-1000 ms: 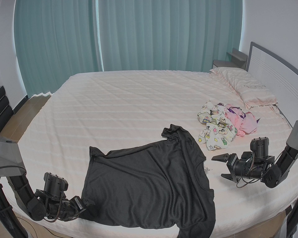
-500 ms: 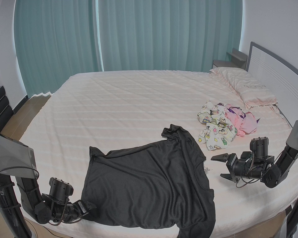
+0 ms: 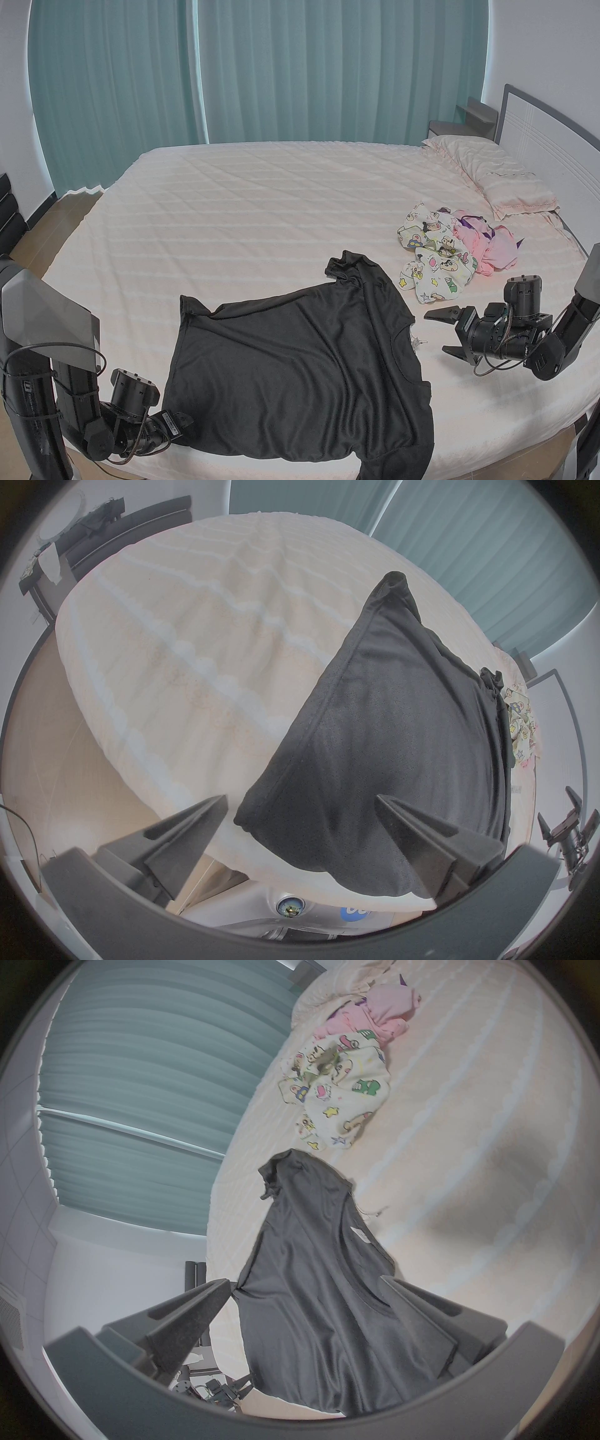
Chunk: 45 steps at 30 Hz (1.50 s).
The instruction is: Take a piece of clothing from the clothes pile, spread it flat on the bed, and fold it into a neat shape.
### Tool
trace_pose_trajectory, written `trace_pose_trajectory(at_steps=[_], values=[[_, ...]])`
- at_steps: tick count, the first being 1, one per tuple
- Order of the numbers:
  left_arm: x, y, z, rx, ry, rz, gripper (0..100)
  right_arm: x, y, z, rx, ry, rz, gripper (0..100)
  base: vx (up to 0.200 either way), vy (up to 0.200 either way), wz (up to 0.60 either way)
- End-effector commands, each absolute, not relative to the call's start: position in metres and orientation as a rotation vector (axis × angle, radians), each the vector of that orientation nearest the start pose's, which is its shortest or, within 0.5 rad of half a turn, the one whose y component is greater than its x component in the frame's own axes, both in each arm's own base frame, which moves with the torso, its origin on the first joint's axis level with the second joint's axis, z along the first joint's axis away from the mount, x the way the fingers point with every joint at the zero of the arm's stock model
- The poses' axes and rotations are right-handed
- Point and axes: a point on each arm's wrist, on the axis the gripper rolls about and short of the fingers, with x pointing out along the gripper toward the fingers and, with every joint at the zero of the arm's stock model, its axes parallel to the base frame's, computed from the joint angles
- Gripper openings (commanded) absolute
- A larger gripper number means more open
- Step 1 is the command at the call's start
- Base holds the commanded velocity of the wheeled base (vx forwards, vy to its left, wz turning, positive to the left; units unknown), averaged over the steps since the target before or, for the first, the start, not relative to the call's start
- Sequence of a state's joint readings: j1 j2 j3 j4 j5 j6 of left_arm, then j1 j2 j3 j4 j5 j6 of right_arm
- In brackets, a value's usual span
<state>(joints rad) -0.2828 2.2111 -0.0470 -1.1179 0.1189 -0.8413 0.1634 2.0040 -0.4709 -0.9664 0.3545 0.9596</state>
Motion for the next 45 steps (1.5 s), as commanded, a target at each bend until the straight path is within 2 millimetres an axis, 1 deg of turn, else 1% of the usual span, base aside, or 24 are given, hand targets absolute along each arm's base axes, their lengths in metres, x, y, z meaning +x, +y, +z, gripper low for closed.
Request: trace_pose_trajectory(at_steps=[1, 4, 5, 10, 12, 16, 17, 21, 24, 27, 28, 30, 31, 33, 36, 37, 38, 39, 43, 44, 45], values=[[0.183, -0.051, -0.040, -0.544, 1.038, 0.299, 0, 0.288, 0.056, 0.044, 0.969, 0.767, 0.193, 100, 0.000, 0.000, 0.00], [0.182, -0.050, -0.039, -0.540, 1.042, 0.301, 0, 0.287, 0.055, 0.042, 0.966, 0.770, 0.190, 100, 0.000, 0.000, 0.00], [0.178, -0.050, -0.039, -0.529, 1.052, 0.306, 0, 0.288, 0.055, 0.037, 0.960, 0.783, 0.177, 100, 0.000, 0.000, 0.00], [0.173, -0.047, -0.040, -0.487, 1.086, 0.316, 0, 0.292, 0.053, 0.025, 0.945, 0.806, 0.157, 100, 0.000, 0.000, 0.00], [0.167, -0.045, -0.041, -0.416, 1.124, 0.359, 0, 0.297, 0.053, 0.014, 0.906, 0.825, 0.154, 100, 0.000, 0.000, 0.00], [0.160, -0.042, -0.037, -0.354, 1.175, 0.369, 0, 0.307, 0.054, 0.001, 0.872, 0.836, 0.150, 100, 0.000, 0.000, 0.00], [0.159, -0.042, -0.037, -0.352, 1.178, 0.370, 0, 0.308, 0.055, 0.000, 0.872, 0.837, 0.148, 100, 0.000, 0.000, 0.00], [0.159, -0.041, -0.034, -0.355, 1.170, 0.371, 0, 0.323, 0.057, -0.012, 0.869, 0.837, 0.149, 100, 0.000, 0.000, 0.00], [0.159, -0.041, -0.035, -0.356, 1.179, 0.371, 0, 0.327, 0.058, -0.018, 0.865, 0.841, 0.144, 100, 0.000, 0.000, 0.00], [0.159, -0.041, -0.035, -0.359, 1.182, 0.367, 0, 0.331, 0.061, -0.019, 0.849, 0.836, 0.153, 100, 0.000, 0.000, 0.00], [0.159, -0.041, -0.035, -0.359, 1.182, 0.367, 100, 0.331, 0.061, -0.019, 0.848, 0.834, 0.154, 100, 0.000, 0.000, 0.00], [0.159, -0.041, -0.035, -0.361, 1.178, 0.365, 100, 0.334, 0.061, -0.020, 0.835, 0.831, 0.160, 100, 0.000, 0.000, 0.00], [0.160, -0.041, -0.034, -0.365, 1.170, 0.363, 100, 0.339, 0.062, -0.023, 0.813, 0.823, 0.168, 100, 0.000, 0.000, 0.00], [0.162, -0.039, -0.030, -0.381, 1.142, 0.363, 100, 0.343, 0.063, -0.030, 0.782, 0.817, 0.154, 100, 0.000, 0.000, 0.00], [0.164, -0.032, -0.018, -0.408, 1.095, 0.333, 100, 0.342, 0.070, -0.040, 0.705, 0.810, 0.118, 100, 0.000, 0.000, 0.00], [0.164, -0.032, -0.018, -0.408, 1.095, 0.333, 100, 0.342, 0.070, -0.040, 0.705, 0.810, 0.118, 100, 0.000, 0.000, 0.00], [0.165, -0.028, -0.010, -0.429, 1.072, 0.286, 100, 0.341, 0.074, -0.047, 0.665, 0.805, 0.101, 100, 0.000, 0.000, 0.00], [0.166, -0.025, -0.005, -0.449, 1.052, 0.269, 100, 0.342, 0.075, -0.049, 0.657, 0.792, 0.099, 100, 0.000, 0.000, 0.00], [0.169, -0.016, 0.005, -0.525, 1.009, 0.216, 100, 0.340, 0.088, -0.054, 0.645, 0.763, 0.138, 100, 0.000, 0.000, 0.00], [0.169, -0.016, 0.005, -0.525, 1.009, 0.216, 100, 0.340, 0.088, -0.054, 0.645, 0.763, 0.138, 100, 0.000, 0.000, 0.00], [0.172, -0.012, 0.007, -0.583, 1.007, 0.166, 100, 0.340, 0.092, -0.056, 0.637, 0.751, 0.137, 100, 0.000, 0.000, 0.00]])
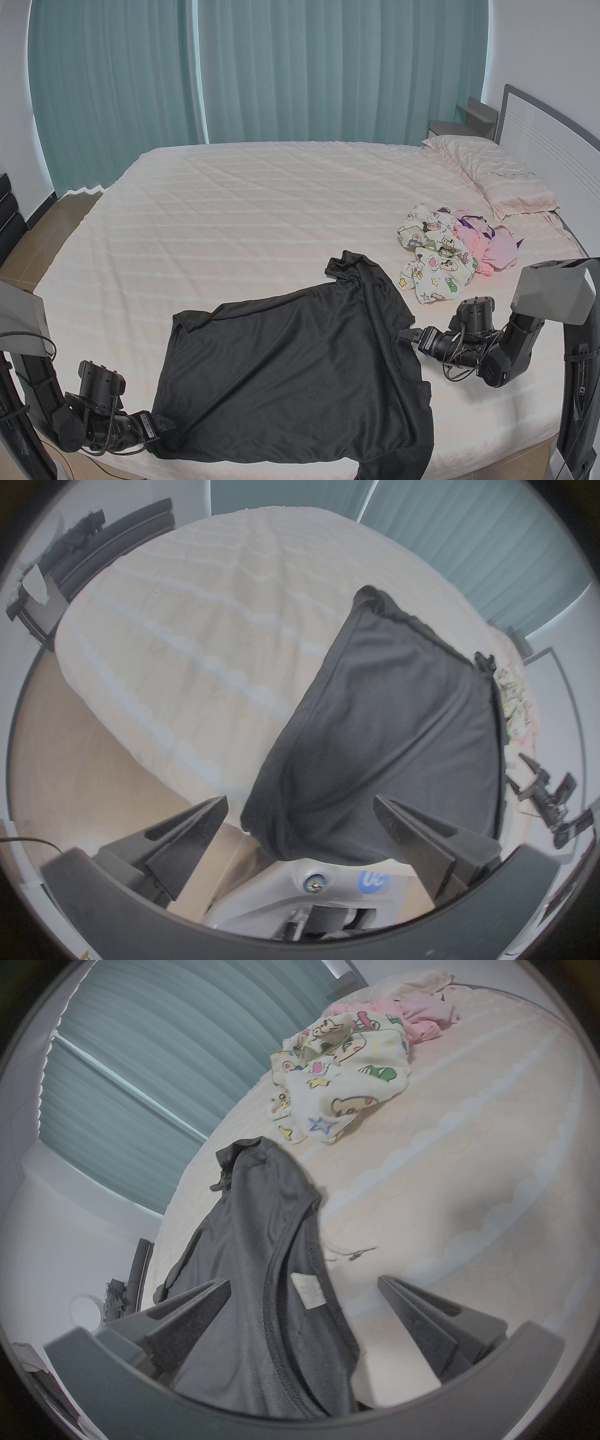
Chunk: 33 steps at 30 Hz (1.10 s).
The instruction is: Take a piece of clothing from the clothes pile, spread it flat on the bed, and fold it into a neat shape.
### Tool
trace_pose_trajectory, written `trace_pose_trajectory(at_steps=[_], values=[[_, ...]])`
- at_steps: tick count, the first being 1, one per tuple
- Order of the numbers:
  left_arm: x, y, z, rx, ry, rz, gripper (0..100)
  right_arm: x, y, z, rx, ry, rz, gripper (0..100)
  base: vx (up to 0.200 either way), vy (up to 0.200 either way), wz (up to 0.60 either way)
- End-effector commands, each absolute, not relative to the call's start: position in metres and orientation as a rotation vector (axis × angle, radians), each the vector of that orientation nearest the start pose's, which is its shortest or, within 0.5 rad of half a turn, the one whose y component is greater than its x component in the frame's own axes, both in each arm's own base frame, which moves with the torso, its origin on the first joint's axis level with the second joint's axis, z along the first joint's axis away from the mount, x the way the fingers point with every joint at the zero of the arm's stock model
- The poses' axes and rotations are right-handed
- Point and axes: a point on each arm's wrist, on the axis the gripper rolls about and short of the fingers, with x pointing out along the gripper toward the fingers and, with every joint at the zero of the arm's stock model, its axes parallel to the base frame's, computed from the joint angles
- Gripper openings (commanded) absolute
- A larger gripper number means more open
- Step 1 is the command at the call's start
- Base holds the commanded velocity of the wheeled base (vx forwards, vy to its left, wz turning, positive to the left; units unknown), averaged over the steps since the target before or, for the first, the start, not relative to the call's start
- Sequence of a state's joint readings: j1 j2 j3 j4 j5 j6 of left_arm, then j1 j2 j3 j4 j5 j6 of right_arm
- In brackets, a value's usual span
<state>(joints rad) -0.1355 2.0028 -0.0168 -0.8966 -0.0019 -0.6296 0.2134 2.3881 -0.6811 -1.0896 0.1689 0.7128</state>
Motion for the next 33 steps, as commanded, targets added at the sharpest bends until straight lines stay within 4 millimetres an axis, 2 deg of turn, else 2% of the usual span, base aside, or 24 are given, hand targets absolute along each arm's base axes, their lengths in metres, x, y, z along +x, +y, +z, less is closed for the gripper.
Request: trace_pose_trajectory(at_steps=[1, 4, 5, 10, 11, 15, 20, 23, 27, 33], values=[[0.174, -0.010, 0.007, -0.615, 1.008, 0.137, 100, 0.341, 0.092, -0.057, 0.634, 0.744, 0.127, 100, 0.000, 0.000, 0.00], [0.181, -0.002, 0.010, -0.728, 1.001, 0.036, 100, 0.341, 0.093, -0.059, 0.630, 0.741, 0.112, 100, 0.000, 0.000, 0.00], [0.183, -0.001, 0.011, -0.747, 0.995, 0.019, 100, 0.341, 0.094, -0.059, 0.629, 0.743, 0.113, 0, 0.000, 0.000, 0.00], [0.187, 0.001, 0.010, -0.773, 0.989, 0.028, 100, 0.341, 0.095, -0.060, 0.626, 0.740, 0.109, 0, 0.000, 0.000, 0.00], [0.194, 0.002, 0.012, -0.831, 0.970, 0.050, 100, 0.341, 0.095, -0.059, 0.632, 0.738, 0.102, 0, 0.000, 0.000, 0.00], [0.198, 0.002, 0.013, -0.875, 0.959, 0.065, 100, 0.339, 0.094, -0.058, 0.636, 0.740, 0.099, 0, 0.000, 0.000, 0.00], [0.204, 0.006, 0.007, -0.888, 0.972, 0.088, 100, 0.336, 0.089, -0.054, 0.678, 0.735, 0.054, 0, 0.000, 0.000, 0.00], [0.204, 0.010, 0.001, -0.896, 0.981, 0.110, 100, 0.339, 0.073, -0.047, 0.714, 0.666, -0.005, 0, 0.000, 0.000, 0.00], [0.203, 0.010, 0.000, -0.894, 0.968, 0.103, 100, 0.332, 0.056, -0.049, 0.725, 0.653, -0.037, 0, 0.000, 0.000, 0.00], [0.202, 0.010, 0.000, -0.895, 0.967, 0.104, 100, 0.327, 0.054, -0.052, 0.720, 0.645, -0.032, 0, 0.000, 0.000, 0.00]])
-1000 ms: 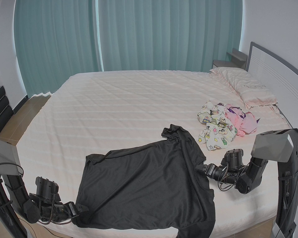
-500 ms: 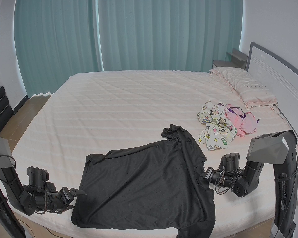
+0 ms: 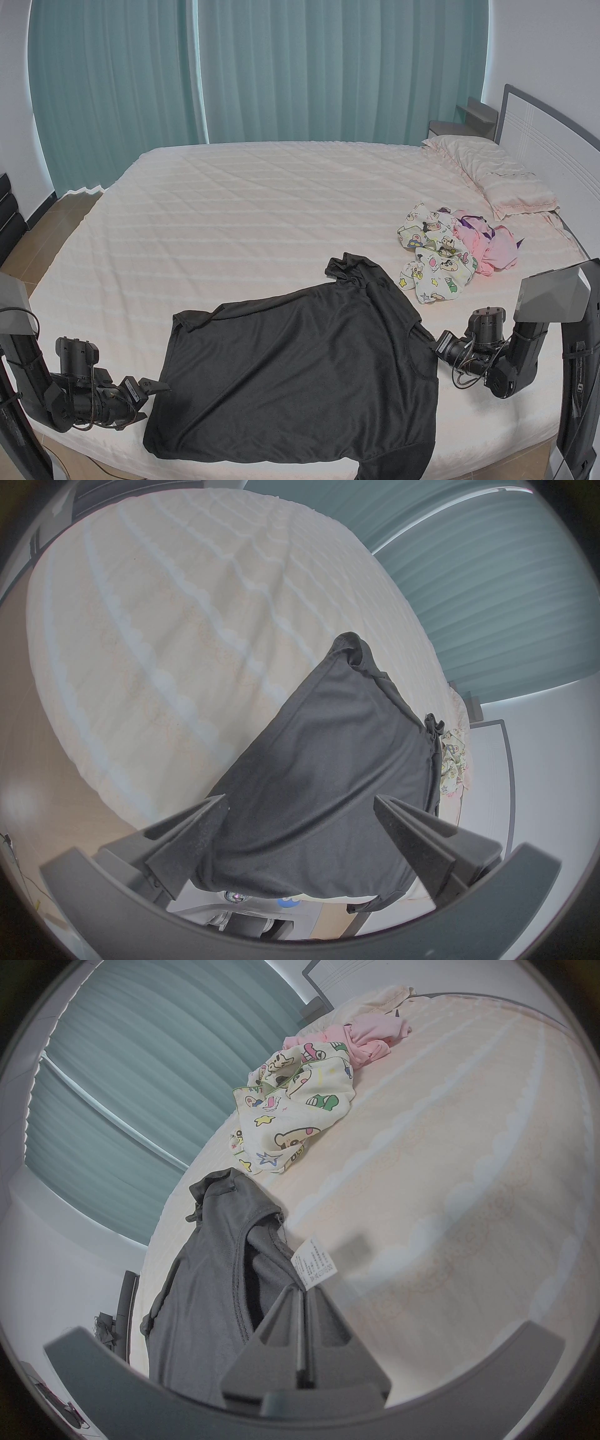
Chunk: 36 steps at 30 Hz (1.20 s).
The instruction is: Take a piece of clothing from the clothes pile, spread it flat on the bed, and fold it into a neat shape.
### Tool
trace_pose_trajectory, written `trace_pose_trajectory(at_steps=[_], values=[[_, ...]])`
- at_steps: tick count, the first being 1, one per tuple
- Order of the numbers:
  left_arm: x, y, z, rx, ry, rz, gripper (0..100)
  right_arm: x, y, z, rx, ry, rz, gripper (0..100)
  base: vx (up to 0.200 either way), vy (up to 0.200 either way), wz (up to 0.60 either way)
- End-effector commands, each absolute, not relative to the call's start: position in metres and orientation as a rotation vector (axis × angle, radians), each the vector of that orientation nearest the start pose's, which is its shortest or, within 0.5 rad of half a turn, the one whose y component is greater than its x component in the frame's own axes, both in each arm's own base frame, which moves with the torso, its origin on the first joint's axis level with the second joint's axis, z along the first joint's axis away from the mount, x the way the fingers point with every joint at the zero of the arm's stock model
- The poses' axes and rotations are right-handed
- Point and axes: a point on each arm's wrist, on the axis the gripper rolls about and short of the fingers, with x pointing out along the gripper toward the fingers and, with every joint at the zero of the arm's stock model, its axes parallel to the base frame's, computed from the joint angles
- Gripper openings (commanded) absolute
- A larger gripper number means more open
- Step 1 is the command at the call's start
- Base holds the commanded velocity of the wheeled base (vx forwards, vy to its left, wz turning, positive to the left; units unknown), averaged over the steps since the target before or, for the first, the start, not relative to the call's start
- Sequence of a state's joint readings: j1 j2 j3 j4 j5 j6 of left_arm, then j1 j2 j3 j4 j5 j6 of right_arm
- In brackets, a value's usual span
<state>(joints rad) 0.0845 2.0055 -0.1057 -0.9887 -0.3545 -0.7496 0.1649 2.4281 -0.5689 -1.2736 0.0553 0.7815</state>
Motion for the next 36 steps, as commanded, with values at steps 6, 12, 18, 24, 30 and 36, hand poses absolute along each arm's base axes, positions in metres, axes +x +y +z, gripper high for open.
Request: trace_pose_trajectory(at_steps=[6, 12, 18, 24, 30, 36], values=[[0.202, 0.010, 0.000, -0.895, 0.967, 0.104, 100, 0.328, 0.050, -0.052, 0.705, 0.636, -0.035, 0, 0.000, 0.000, 0.00], [0.202, 0.010, 0.000, -0.895, 0.967, 0.104, 100, 0.329, 0.044, -0.053, 0.709, 0.631, -0.052, 0, 0.000, 0.000, 0.00], [0.203, 0.010, 0.000, -0.897, 0.965, 0.104, 100, 0.331, 0.037, -0.053, 0.712, 0.618, -0.067, 0, 0.000, 0.000, 0.00], [0.203, 0.010, 0.000, -0.898, 0.966, 0.103, 100, 0.332, 0.035, -0.058, 0.695, 0.612, -0.064, 0, 0.000, 0.000, 0.00], [0.203, 0.010, 0.000, -0.899, 0.965, 0.103, 100, 0.332, 0.035, -0.059, 0.688, 0.596, -0.059, 100, 0.000, 0.000, 0.00], [0.203, 0.010, 0.000, -0.890, 0.964, 0.100, 100, 0.332, 0.033, -0.056, 0.693, 0.570, -0.052, 100, 0.000, 0.000, 0.00]])
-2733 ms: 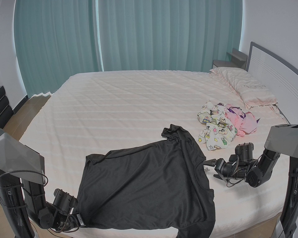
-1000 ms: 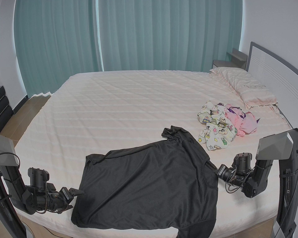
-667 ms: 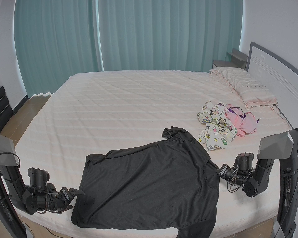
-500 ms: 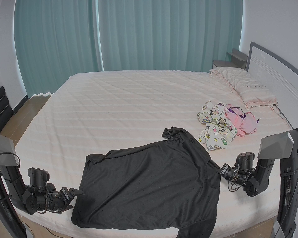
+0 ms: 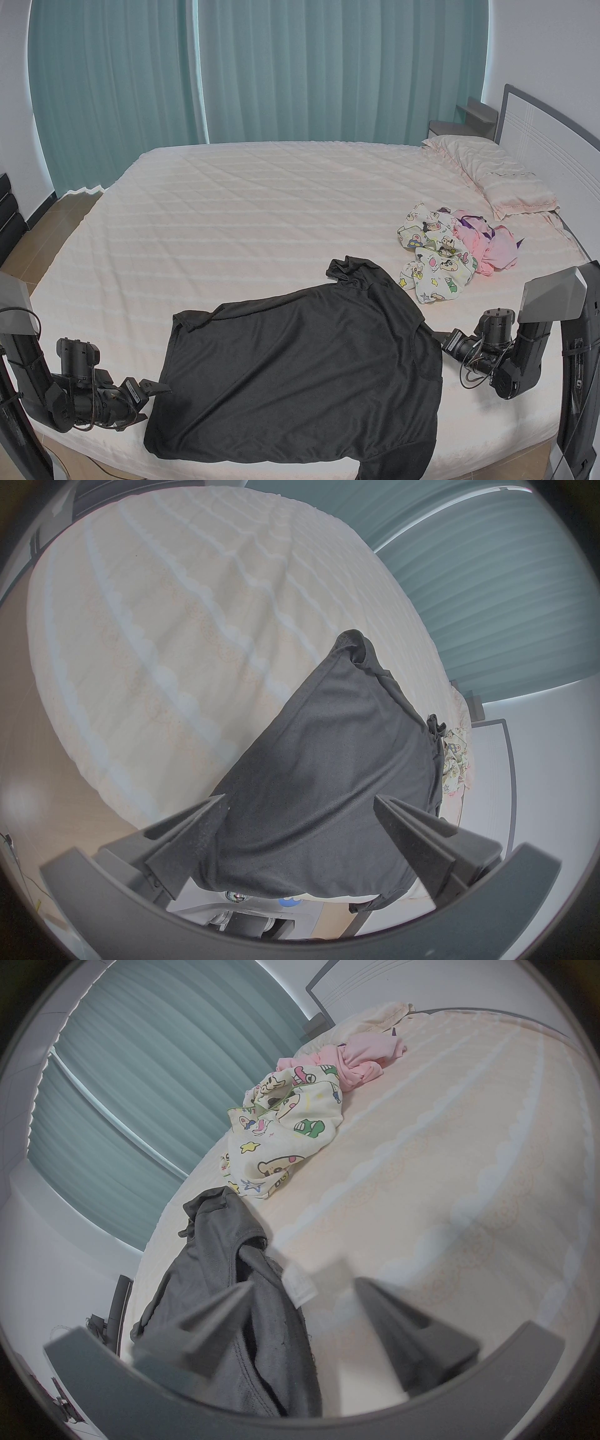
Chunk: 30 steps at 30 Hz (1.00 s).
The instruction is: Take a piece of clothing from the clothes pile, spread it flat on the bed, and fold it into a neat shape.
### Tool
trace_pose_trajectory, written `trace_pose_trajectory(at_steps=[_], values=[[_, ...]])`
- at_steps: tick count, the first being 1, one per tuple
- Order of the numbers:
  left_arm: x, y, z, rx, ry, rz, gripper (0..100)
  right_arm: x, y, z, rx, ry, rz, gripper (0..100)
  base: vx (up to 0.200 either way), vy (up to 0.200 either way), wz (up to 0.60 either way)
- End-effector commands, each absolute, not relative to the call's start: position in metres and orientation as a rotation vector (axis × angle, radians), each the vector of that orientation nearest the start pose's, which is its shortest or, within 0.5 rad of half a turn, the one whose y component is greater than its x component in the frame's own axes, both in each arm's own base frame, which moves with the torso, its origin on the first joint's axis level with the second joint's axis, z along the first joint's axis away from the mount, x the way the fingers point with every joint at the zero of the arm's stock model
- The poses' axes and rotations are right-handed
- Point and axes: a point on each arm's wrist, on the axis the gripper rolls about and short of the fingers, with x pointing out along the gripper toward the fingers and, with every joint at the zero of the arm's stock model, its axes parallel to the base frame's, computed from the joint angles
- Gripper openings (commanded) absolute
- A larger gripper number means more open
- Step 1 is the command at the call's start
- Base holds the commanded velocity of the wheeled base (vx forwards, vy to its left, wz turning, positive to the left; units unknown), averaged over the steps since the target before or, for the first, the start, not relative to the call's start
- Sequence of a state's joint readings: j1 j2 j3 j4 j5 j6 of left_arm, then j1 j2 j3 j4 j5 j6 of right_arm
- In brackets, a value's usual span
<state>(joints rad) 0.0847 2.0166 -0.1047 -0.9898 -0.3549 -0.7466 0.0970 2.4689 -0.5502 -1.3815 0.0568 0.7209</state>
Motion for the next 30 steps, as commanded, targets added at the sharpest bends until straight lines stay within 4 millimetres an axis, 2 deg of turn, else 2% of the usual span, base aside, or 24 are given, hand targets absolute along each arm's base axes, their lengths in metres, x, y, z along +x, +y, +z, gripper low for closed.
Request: trace_pose_trajectory(at_steps=[1, 17, 24, 28, 30], values=[[0.204, 0.010, 0.000, -0.890, 0.964, 0.100, 100, 0.332, 0.033, -0.056, 0.693, 0.568, -0.053, 100, 0.000, 0.000, 0.00], [0.206, 0.009, -0.002, -0.886, 0.966, 0.107, 100, 0.333, 0.026, -0.053, 0.707, 0.550, -0.071, 100, 0.000, 0.000, 0.00], [0.205, 0.009, -0.002, -0.886, 0.966, 0.107, 100, 0.333, 0.025, -0.049, 0.702, 0.536, -0.076, 100, 0.000, 0.200, 0.00], [0.205, 0.009, -0.002, -0.886, 0.967, 0.107, 100, 0.331, 0.025, -0.039, 0.700, 0.517, -0.068, 100, 0.000, 0.200, 0.00], [0.205, 0.009, -0.002, -0.886, 0.967, 0.107, 100, 0.328, 0.027, -0.026, 0.701, 0.496, -0.049, 100, 0.000, 0.200, 0.00]])
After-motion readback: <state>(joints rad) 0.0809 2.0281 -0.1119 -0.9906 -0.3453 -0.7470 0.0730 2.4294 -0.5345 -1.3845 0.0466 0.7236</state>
